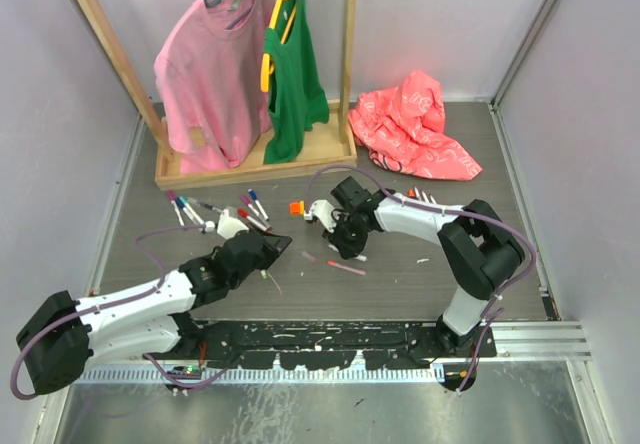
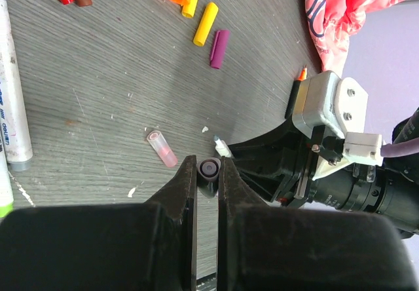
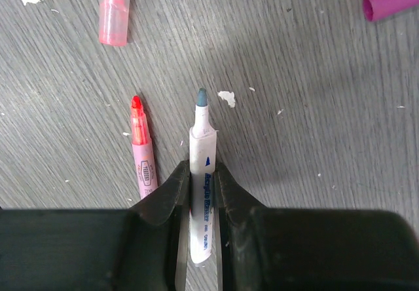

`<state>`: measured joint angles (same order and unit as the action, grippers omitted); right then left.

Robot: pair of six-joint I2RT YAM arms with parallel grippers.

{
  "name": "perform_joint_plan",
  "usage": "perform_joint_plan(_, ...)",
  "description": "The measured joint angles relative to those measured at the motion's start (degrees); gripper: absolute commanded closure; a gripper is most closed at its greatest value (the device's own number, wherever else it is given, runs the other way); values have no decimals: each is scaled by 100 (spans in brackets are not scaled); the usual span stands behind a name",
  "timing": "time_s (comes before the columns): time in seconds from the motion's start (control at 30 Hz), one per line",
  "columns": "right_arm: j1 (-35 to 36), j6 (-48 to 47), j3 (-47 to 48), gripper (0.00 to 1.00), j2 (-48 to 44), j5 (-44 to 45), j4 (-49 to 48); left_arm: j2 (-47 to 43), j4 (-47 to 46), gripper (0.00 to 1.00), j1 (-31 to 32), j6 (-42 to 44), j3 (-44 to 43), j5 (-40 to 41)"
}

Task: Open the pen caps
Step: Place the pen at the center of the board.

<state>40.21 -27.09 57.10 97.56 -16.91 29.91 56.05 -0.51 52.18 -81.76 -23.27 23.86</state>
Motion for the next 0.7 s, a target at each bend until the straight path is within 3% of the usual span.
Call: perform_joint_plan(0.7,24,-2,175,63,74,59,238,136,-142,100,0,-76,70,-9)
